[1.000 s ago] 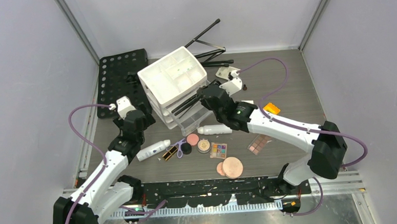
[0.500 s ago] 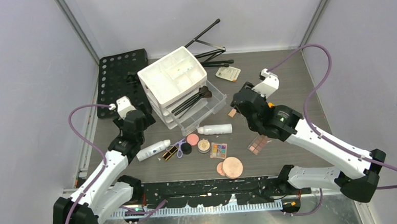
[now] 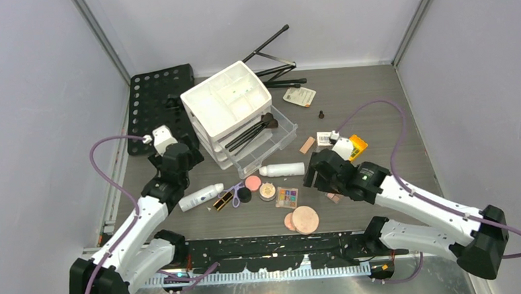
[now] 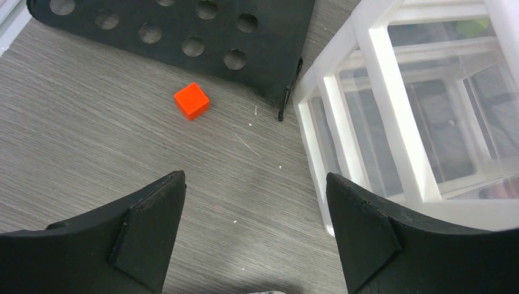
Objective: Organize the makeup
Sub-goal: Pick up the makeup tool from the corner of the board.
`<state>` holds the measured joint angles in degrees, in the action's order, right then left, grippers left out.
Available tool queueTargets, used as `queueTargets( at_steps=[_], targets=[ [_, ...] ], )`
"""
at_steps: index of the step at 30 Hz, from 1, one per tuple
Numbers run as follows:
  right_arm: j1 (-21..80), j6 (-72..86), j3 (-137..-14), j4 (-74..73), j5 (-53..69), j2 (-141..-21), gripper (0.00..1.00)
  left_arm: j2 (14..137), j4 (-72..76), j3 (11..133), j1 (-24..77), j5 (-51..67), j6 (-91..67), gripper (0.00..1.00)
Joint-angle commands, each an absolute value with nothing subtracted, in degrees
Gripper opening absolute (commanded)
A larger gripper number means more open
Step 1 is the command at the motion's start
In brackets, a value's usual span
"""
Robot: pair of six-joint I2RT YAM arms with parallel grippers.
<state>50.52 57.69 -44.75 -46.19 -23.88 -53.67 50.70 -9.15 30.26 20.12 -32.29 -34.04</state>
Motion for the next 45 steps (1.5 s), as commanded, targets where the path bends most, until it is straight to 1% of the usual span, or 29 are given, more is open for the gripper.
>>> queueTargets(
  at_steps=[1, 5, 8, 13, 18, 24, 37, 42, 45],
  targets=[
    [52.9, 57.0, -44.2, -34.1, -15.4, -59.3, 0.73, 50.0, -11.5, 33.4, 20.0, -33.2, -34.7, 0.86],
    [57.9, 56.4, -44.2, -28.7, -19.1, -64.2, 0.72, 48.1, -12.5, 31.4, 20.0, -33.8, -34.3, 0.86],
    [59.2, 57.1, -43.9, -25.7, -19.9, -66.6, 0.69, 46.3, -13.1, 30.3, 20.0, -34.1, -34.1, 0.87],
    [59.6, 58.0, -42.2, -20.3, -18.6, -67.4, 0.66, 44.9, -13.3, 29.1, 20.0, -34.3, -33.9, 0.87],
    [59.7, 58.5, -42.0, -21.6, -18.7, -67.7, 0.66, 45.8, -12.1, 28.1, 20.0, -34.1, -34.0, 0.87],
    [59.6, 58.5, -40.1, -22.3, -20.2, -65.5, 0.66, 47.2, -10.2, 28.0, 20.0, -33.1, -34.4, 0.87],
    [59.6, 59.7, -41.0, -32.0, -25.3, -63.5, 0.66, 48.2, -9.7, 28.2, 20.0, -32.8, -34.5, 0.87],
    [59.6, 60.0, -40.6, -33.8, -24.8, -63.9, 0.66, 48.9, -9.6, 28.4, 20.0, -32.8, -34.5, 0.87],
    [59.9, 59.2, -40.4, -33.0, -24.1, -64.2, 0.69, 48.9, -9.6, 28.5, 20.0, -32.6, -34.5, 0.87]
  ],
)
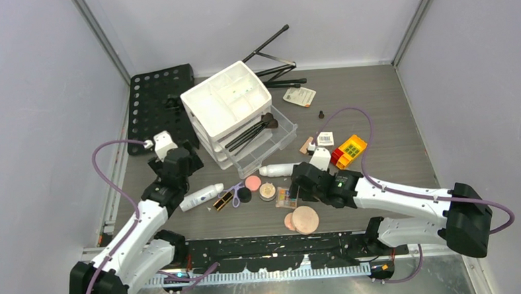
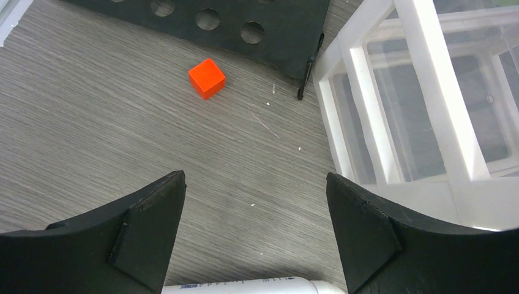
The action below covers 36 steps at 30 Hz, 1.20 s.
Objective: Organize the makeup
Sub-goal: Pick up the makeup tool from the corner of the board.
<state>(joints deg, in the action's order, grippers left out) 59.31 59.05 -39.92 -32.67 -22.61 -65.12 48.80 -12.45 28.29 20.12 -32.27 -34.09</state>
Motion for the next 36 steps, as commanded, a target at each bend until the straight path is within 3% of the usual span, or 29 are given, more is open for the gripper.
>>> queueTargets(
  at_steps=[1, 16, 22, 36],
  targets=[
    [60.1, 59.1, -40.0, -32.4, -23.8, -64.0, 0.7, 48.8, -9.6, 28.5, 20.0, -32.6, -34.5, 0.87],
    [69.7, 60.6, -42.5, -35.8, -25.1, -68.2, 0.72, 49.1, -9.6, 28.7, 20.0, -32.5, -34.5, 0.88],
    [74.2, 60.4, -47.0, -41.0, -26.0, -73.3, 0.52, 48.8, -9.8, 28.7, 20.0, -32.5, -34.6, 0.88],
    [78.7, 62.3, -54.5, -48.6, -30.8, -85.0, 0.44, 48.9, -9.9, 28.7, 20.0, -32.5, -34.5, 0.88]
  ],
)
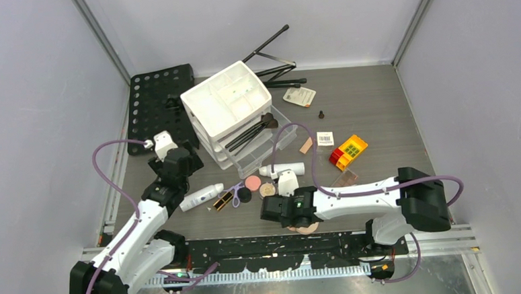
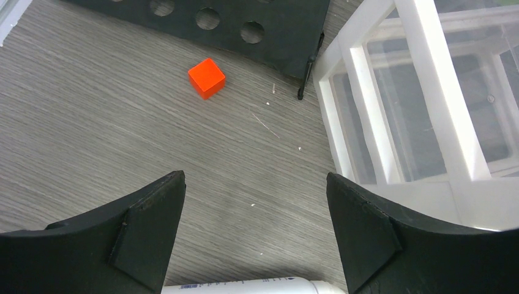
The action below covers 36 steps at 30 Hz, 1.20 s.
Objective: Organize the makeup
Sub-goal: Pick up the makeup tool from the corner of the board.
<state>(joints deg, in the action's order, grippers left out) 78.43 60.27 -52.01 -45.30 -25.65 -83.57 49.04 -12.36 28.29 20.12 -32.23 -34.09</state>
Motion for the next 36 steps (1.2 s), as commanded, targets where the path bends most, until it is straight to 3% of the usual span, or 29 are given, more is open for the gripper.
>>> queueTargets(
  at_steps=[1, 11, 21, 28, 36],
  targets=[
    [78.7, 62.5, -54.5, -48.9, -31.1, -85.4, 0.43, 48.9, -9.9, 28.7, 20.0, -32.4, -34.6, 0.88],
    [78.7, 62.4, -54.0, -47.7, -29.7, -85.8, 0.32, 49.0, -9.8, 28.7, 20.0, -32.5, -34.5, 0.88],
    [78.6, 61.5, -54.7, -46.9, -28.1, -88.4, 0.33, 49.0, -9.7, 28.7, 20.0, -32.5, -34.6, 0.88],
    [78.7, 62.0, -56.2, -49.2, -30.2, -88.5, 0.13, 49.1, -9.6, 28.8, 20.0, -32.5, -34.5, 0.88],
    [78.6, 62.7, -58.8, -55.1, -33.7, -85.8, 0.05, 49.0, -9.7, 28.8, 20.0, -32.4, -34.5, 0.88]
  ],
)
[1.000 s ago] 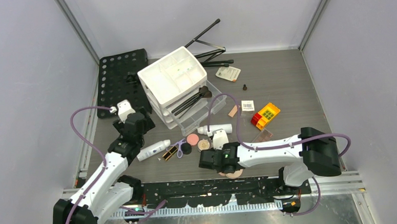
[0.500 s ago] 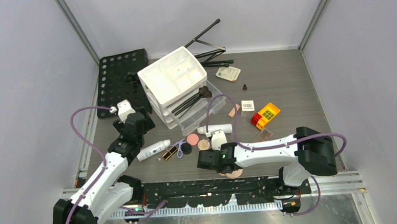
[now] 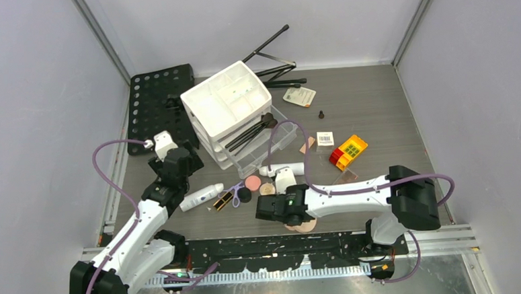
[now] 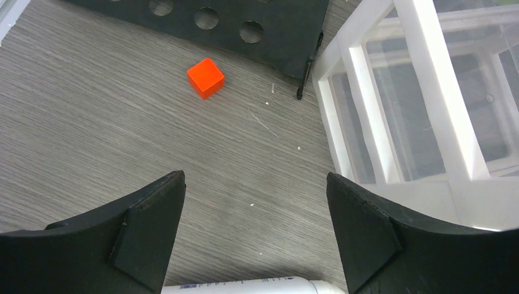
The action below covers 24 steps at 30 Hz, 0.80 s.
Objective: Organize the makeup
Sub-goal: Pick up the makeup tool from the corner of the board.
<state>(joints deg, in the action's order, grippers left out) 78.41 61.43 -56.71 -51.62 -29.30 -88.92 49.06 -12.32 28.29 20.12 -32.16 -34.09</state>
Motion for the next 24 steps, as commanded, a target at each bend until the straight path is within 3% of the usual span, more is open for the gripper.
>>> queueTargets(
  at_steps=[1, 14, 24],
  targets=[
    [78.6, 62.9, -58.9, -55.4, -34.1, -85.1, 0.04, 48.9, -9.8, 28.9, 20.0, -32.5, -34.5, 0.88],
    [77.8, 62.7, -64.0, -64.8, -45.4, -74.0, 0.0, 48.6, -9.9, 28.9, 20.0, -32.5, -34.5, 0.88],
    [67.5, 40.7, -81.5, -60.0, -47.7, -71.8, 0.0, 47.6, -10.2, 28.8, 20.0, -32.3, -34.5, 0.88]
  ],
)
